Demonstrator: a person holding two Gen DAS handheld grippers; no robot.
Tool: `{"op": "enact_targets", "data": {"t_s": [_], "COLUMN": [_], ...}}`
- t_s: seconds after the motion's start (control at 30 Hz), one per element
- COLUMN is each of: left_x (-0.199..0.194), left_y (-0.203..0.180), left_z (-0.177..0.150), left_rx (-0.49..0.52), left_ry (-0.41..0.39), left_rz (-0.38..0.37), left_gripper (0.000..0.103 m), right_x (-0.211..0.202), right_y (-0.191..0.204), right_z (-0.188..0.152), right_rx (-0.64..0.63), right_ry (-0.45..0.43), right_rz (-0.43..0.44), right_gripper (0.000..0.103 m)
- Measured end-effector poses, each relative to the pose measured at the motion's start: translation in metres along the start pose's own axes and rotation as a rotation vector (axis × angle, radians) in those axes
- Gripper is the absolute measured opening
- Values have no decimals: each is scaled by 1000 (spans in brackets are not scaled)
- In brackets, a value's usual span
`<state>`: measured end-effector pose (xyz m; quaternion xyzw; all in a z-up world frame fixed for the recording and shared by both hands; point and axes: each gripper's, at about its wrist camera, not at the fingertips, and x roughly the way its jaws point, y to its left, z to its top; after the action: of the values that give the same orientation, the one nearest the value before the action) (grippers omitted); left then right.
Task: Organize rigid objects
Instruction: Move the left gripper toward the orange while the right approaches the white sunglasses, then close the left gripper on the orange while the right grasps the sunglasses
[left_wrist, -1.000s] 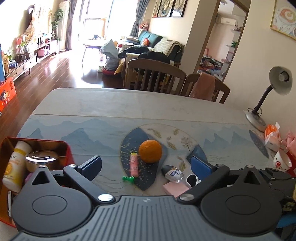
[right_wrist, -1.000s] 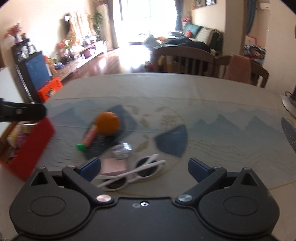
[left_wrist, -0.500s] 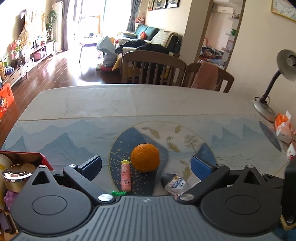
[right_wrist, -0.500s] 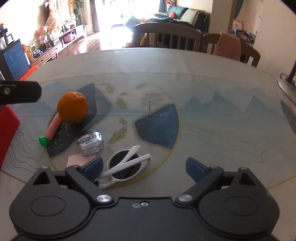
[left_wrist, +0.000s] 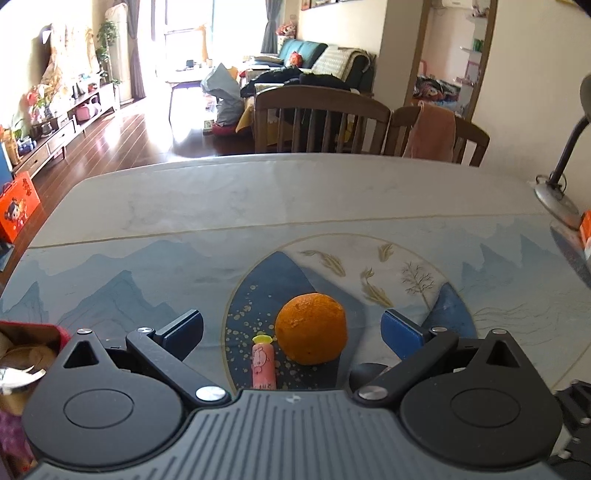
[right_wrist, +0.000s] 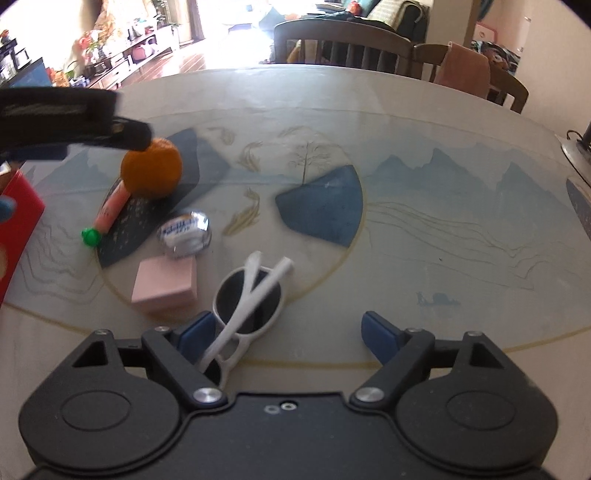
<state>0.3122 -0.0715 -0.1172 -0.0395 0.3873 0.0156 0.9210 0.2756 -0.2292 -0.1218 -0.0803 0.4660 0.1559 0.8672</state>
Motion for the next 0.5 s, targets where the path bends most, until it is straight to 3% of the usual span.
{"op": "enact_targets", "data": {"t_s": [0.17, 0.3, 0.37, 0.5], "left_x": [20, 32, 35, 40], "left_y": [-6, -12, -14, -16], "left_z": [-1, -3, -4, -5], "left_rx": [57, 94, 110, 123], "left_ry": [20, 32, 38, 50], "left_rz": [9, 18, 13, 21], "left_gripper": [102, 101, 92, 86], "right_x": [-5, -7, -8, -9], "right_y": [-3, 2, 4, 4], "right_z": [-5, -5, -5, -5], "right_rx": [-28, -60, -64, -65], "right_ry": [-19, -34, -38, -44], "right_rz": [23, 47, 56, 62], "right_gripper": [77, 59, 52, 40]}}
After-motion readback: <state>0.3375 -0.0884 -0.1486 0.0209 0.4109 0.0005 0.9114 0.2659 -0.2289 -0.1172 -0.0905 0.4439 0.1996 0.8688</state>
